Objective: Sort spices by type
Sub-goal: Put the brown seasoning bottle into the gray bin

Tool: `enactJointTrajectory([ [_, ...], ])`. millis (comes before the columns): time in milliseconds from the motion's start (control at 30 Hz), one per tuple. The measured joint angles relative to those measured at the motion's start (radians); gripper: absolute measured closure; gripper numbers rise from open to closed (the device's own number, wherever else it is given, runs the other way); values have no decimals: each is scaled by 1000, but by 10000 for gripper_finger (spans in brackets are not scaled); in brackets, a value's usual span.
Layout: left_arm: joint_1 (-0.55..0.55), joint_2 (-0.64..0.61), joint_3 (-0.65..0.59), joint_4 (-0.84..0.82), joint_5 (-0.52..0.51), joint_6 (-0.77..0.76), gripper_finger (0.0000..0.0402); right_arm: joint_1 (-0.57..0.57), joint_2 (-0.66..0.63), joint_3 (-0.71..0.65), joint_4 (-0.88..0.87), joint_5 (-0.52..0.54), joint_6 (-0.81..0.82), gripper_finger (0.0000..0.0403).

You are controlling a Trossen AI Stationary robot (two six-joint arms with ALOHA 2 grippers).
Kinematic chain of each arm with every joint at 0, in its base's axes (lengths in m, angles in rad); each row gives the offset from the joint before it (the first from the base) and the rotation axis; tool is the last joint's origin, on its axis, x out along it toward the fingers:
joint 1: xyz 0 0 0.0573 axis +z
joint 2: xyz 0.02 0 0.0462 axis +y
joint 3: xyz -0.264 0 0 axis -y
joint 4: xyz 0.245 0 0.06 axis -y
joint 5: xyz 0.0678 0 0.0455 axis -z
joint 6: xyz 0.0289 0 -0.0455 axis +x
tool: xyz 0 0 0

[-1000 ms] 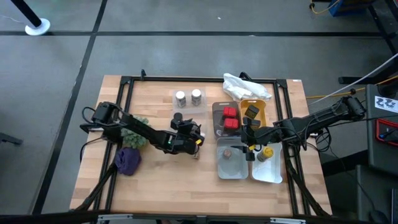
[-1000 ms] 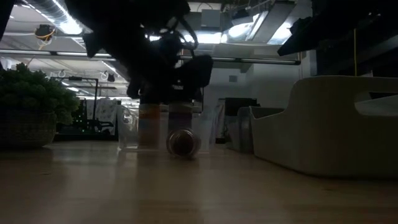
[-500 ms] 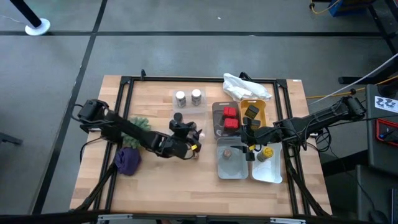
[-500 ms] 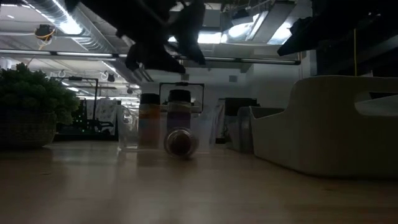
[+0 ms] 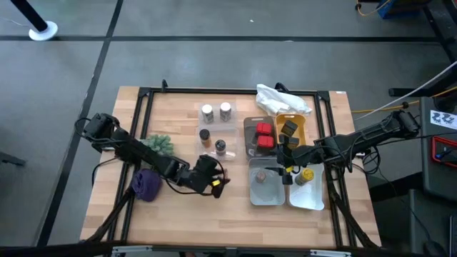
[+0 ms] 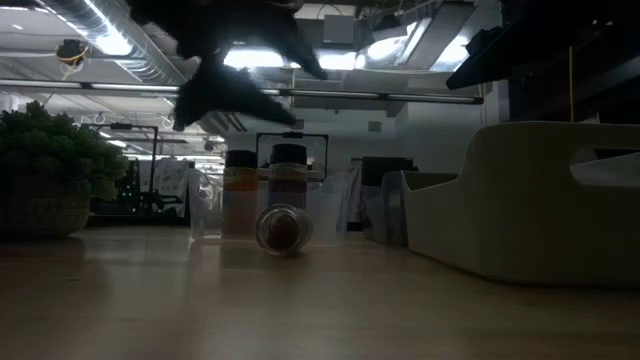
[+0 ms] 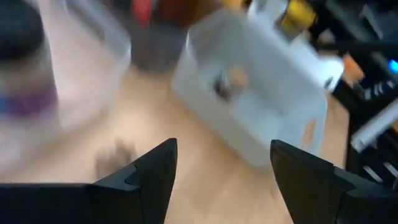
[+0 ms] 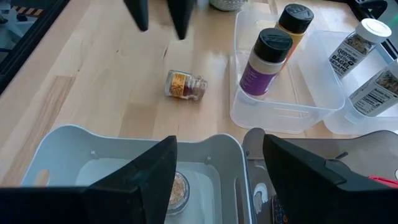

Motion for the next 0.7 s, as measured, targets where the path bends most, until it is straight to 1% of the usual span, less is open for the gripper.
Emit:
enactJointTrajectory([
  [167,9,0,0,-133,165,-224,160,0,0,0,0,0,0,164],
  [267,29,0,0,-200,230,-312,160,0,0,0,0,0,0,164],
  [367,57,0,0,-236,242,-336,160,0,0,0,0,0,0,164],
  [533,108,12,0,-243,242,-332,160,0,0,0,0,0,0,164],
  [600,119,25,0,-242,243,-333,160,0,0,0,0,0,0,164],
  [700,125,47,0,-239,271,-358,160,0,0,0,0,0,0,164],
])
